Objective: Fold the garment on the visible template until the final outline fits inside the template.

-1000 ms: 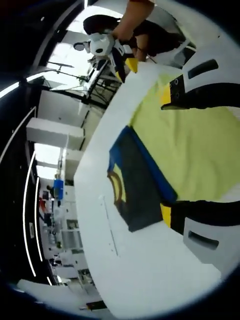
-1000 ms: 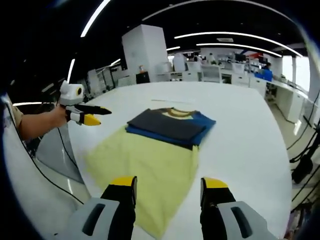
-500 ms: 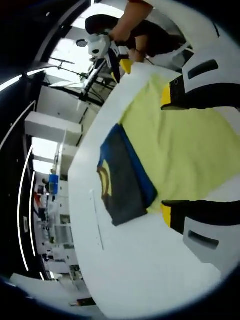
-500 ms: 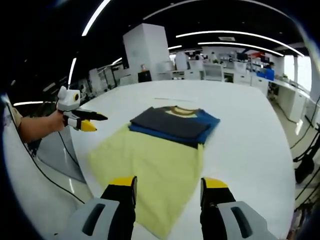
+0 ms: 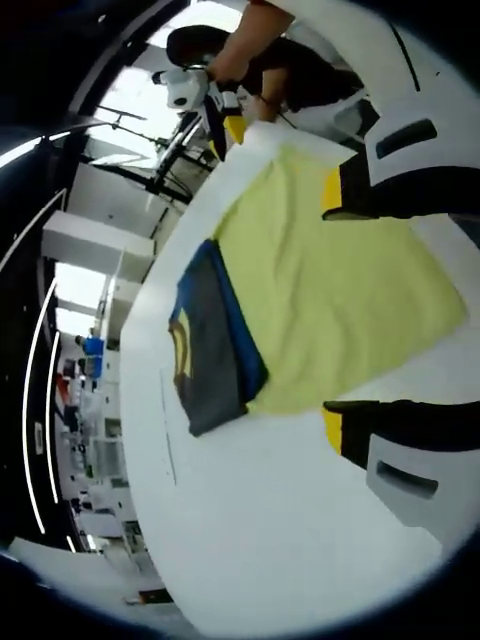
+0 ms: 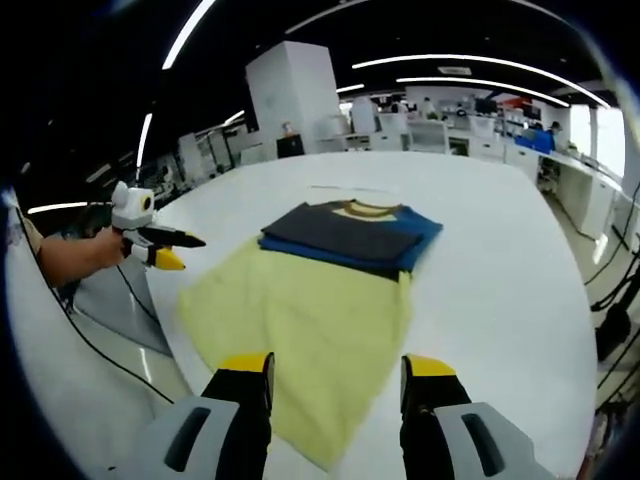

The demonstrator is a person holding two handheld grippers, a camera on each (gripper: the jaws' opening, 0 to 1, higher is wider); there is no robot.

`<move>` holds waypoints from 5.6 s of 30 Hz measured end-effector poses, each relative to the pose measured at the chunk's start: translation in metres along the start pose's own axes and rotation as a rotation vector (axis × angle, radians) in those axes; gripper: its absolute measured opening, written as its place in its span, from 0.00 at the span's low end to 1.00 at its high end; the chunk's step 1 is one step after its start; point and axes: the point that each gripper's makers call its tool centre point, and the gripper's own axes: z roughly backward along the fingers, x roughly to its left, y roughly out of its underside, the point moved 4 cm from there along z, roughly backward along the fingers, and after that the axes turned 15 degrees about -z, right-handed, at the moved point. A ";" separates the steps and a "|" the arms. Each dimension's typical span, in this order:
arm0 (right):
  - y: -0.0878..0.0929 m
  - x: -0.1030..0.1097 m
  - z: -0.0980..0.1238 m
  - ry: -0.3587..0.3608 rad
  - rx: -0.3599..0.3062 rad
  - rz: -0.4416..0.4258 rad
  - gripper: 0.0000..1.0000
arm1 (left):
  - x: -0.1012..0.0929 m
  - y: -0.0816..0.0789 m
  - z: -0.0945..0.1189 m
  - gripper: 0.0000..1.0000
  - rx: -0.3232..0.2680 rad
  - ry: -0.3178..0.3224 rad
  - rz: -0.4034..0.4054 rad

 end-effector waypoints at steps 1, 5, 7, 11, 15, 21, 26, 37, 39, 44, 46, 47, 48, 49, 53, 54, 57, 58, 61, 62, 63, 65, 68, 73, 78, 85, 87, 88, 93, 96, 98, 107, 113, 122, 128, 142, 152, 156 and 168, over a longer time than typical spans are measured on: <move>0.001 0.000 0.000 0.000 0.001 0.000 0.48 | -0.001 0.002 0.001 0.70 0.002 0.001 0.007; 0.005 -0.003 -0.001 0.000 0.010 -0.002 0.47 | -0.004 0.009 0.003 0.69 0.010 0.005 0.024; 0.007 -0.004 -0.002 -0.001 0.011 -0.006 0.47 | -0.005 0.013 0.004 0.69 0.016 0.006 0.028; 0.012 -0.007 -0.003 0.000 0.016 -0.015 0.47 | -0.007 0.020 0.007 0.67 0.027 0.013 0.033; 0.020 -0.009 -0.003 0.002 0.029 -0.018 0.45 | -0.007 0.028 0.010 0.65 0.050 0.016 0.033; 0.039 -0.011 -0.005 0.010 0.060 -0.015 0.38 | -0.009 0.038 0.012 0.59 0.082 0.025 0.031; 0.054 -0.015 -0.005 0.016 0.093 -0.023 0.38 | -0.009 0.045 0.014 0.57 0.107 0.032 0.037; 0.072 -0.017 -0.001 0.022 0.130 -0.019 0.27 | -0.008 0.059 0.017 0.50 0.157 0.036 0.045; 0.073 -0.018 -0.001 0.025 0.130 -0.024 0.27 | -0.009 0.061 0.017 0.48 0.164 0.041 0.049; 0.077 -0.019 0.001 0.033 0.139 -0.029 0.26 | -0.011 0.066 0.018 0.40 0.193 0.060 0.051; 0.077 -0.018 0.001 0.036 0.138 -0.029 0.25 | -0.011 0.067 0.018 0.36 0.202 0.062 0.052; 0.077 -0.018 0.001 0.036 0.138 -0.030 0.25 | -0.011 0.068 0.018 0.35 0.204 0.062 0.052; 0.078 -0.017 0.001 0.036 0.139 -0.030 0.25 | -0.011 0.068 0.018 0.35 0.205 0.065 0.055; 0.078 -0.017 0.001 0.039 0.141 -0.028 0.25 | -0.011 0.068 0.018 0.34 0.207 0.067 0.058; 0.080 -0.016 0.002 0.041 0.150 -0.022 0.22 | -0.012 0.070 0.018 0.29 0.217 0.075 0.061; 0.081 -0.016 0.002 0.041 0.152 -0.021 0.21 | -0.012 0.070 0.019 0.27 0.222 0.076 0.060; 0.083 -0.015 0.002 0.041 0.163 -0.018 0.18 | -0.013 0.072 0.020 0.23 0.234 0.081 0.061; 0.083 -0.015 0.001 0.046 0.163 -0.016 0.18 | -0.014 0.072 0.020 0.22 0.233 0.087 0.063; 0.085 -0.015 0.000 0.047 0.170 -0.015 0.16 | -0.014 0.073 0.020 0.20 0.235 0.089 0.060; 0.085 -0.015 0.000 0.046 0.170 -0.017 0.15 | -0.014 0.073 0.020 0.20 0.235 0.090 0.061; 0.085 -0.015 -0.001 0.046 0.171 -0.020 0.15 | -0.014 0.073 0.020 0.20 0.234 0.092 0.065; 0.084 -0.015 -0.002 0.047 0.166 -0.028 0.14 | -0.015 0.074 0.021 0.18 0.235 0.096 0.069; 0.081 -0.015 -0.004 0.044 0.156 -0.043 0.14 | -0.016 0.075 0.021 0.14 0.238 0.105 0.074; 0.082 -0.017 -0.006 0.053 0.164 -0.040 0.10 | -0.017 0.076 0.020 0.10 0.241 0.110 0.071; 0.083 -0.017 -0.006 0.058 0.179 -0.023 0.05 | -0.021 0.076 0.019 0.06 0.246 0.116 0.063; 0.085 -0.015 -0.004 0.043 0.187 -0.032 0.00 | -0.027 0.072 0.020 0.01 0.247 0.131 0.046; 0.084 -0.014 -0.003 0.043 0.185 -0.027 0.00 | -0.028 0.070 0.022 0.01 0.243 0.137 0.044; 0.083 -0.014 -0.002 0.042 0.184 -0.026 0.00 | -0.029 0.069 0.023 0.00 0.240 0.140 0.037; 0.078 -0.010 0.004 0.038 0.174 -0.018 0.00 | -0.031 0.065 0.027 0.00 0.227 0.150 0.034; 0.073 -0.007 0.009 0.036 0.172 -0.004 0.00 | -0.033 0.063 0.031 0.00 0.222 0.157 0.034; 0.071 -0.005 0.013 0.034 0.173 0.005 0.00 | -0.034 0.062 0.034 0.00 0.219 0.165 0.030; 0.062 0.007 0.032 0.022 0.168 0.030 0.00 | -0.043 0.053 0.053 0.00 0.197 0.200 0.016; 0.059 0.019 0.047 0.007 0.175 0.033 0.00 | -0.046 0.045 0.067 0.00 0.196 0.211 -0.001; 0.045 0.039 0.068 0.000 0.160 0.061 0.00 | -0.050 0.023 0.090 0.00 0.152 0.217 -0.036; 0.032 0.040 0.075 -0.004 0.130 0.067 0.00 | -0.047 0.006 0.101 0.00 0.117 0.212 -0.048; -0.012 0.052 0.073 -0.001 0.057 0.036 0.00 | -0.024 -0.020 0.100 0.00 0.044 0.167 -0.034; -0.045 0.045 0.064 0.006 0.014 0.048 0.00 | -0.005 -0.036 0.091 0.00 0.015 0.144 -0.031; -0.061 0.042 0.060 0.007 -0.007 0.060 0.00 | 0.004 -0.045 0.086 0.00 -0.002 0.136 -0.025; -0.095 0.024 0.048 0.023 -0.047 0.082 0.00 | 0.030 -0.076 0.070 0.00 -0.042 0.100 -0.036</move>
